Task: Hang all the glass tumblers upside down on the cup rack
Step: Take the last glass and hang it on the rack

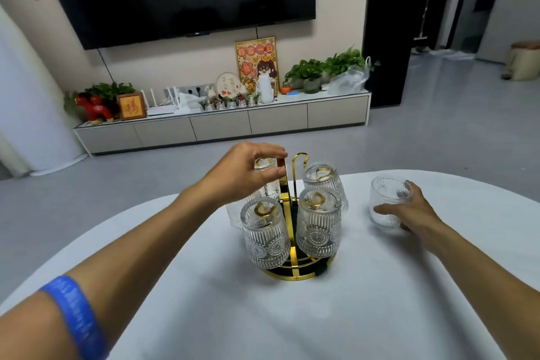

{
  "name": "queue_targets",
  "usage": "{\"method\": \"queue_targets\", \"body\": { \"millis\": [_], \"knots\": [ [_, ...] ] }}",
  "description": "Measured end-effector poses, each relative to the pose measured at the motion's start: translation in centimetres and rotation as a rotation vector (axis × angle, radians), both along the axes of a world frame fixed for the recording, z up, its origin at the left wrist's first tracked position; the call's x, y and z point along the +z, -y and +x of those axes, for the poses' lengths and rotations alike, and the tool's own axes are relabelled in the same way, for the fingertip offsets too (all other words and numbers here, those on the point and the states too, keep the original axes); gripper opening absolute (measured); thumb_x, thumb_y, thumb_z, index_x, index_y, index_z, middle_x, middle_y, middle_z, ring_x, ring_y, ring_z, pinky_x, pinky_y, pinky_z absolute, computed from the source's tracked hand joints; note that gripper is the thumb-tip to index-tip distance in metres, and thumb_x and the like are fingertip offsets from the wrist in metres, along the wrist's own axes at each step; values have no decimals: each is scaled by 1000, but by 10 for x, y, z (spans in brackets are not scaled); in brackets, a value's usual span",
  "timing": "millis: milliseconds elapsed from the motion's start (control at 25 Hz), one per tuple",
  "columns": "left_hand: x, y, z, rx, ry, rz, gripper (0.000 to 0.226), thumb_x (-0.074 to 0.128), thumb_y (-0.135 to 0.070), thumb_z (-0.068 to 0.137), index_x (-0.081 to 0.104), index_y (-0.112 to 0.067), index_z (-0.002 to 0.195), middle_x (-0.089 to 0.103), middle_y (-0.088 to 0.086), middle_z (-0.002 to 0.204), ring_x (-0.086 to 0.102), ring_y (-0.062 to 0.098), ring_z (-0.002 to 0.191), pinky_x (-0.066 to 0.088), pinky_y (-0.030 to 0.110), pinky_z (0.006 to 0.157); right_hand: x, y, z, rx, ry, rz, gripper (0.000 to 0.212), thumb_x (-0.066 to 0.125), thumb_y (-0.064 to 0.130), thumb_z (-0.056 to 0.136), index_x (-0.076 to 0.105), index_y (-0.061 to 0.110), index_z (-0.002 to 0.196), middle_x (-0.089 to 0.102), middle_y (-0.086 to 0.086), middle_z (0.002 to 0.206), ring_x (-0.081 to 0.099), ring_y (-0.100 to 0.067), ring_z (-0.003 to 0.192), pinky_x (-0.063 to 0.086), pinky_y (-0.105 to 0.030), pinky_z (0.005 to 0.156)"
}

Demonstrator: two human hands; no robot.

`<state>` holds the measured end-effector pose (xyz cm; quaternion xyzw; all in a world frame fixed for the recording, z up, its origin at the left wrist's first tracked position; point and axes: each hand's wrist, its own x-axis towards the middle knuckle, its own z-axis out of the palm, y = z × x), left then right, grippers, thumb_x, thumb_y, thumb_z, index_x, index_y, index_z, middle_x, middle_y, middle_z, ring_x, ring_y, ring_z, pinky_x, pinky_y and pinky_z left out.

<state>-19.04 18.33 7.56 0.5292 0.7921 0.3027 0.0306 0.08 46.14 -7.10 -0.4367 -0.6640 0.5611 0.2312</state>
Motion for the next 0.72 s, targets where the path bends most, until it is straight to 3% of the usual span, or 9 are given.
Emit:
{"method": "queue_targets", "body": {
  "millis": [160, 440, 600, 720],
  "knots": [
    [6, 0, -12, -15, 53, -15, 53, 70, -52, 71, 66, -33, 120, 62, -13, 131, 48, -8, 113, 39, 27, 93, -24, -1, -8, -10, 1, 33, 82, 86, 7, 63, 44, 18, 133, 56, -6, 128, 55, -24, 107, 38, -30, 82],
    [6, 0, -13, -24, 113, -7, 58, 70, -57, 64, 68, -31, 116, 62, -16, 131, 52, -5, 112, 37, 17, 81, -18, 14, 2, -52, -38, 76, 56, 87, 20, 55, 59, 23, 104, 69, -1, 107, 65, -17, 89, 48, -33, 70],
    [5, 0, -8, -18, 122, -4, 56, 71, -51, 69, 67, -27, 119, 60, -11, 134, 54, 3, 118, 38, 20, 88, 34, 25, 17, 15, -128, 130, 62, 85, 23, 59, 54, 25, 112, 66, -1, 109, 64, -14, 90, 48, -33, 70],
    [5, 1, -6, -3, 124, -12, 50, 73, -43, 76, 66, -25, 122, 59, -9, 136, 53, 7, 121, 38, 26, 94, 103, 28, 13, 54, -95, 212, 68, 76, 48, 52, 52, 22, 110, 63, -5, 107, 57, -15, 78, 39, -33, 62]
  ]
}}
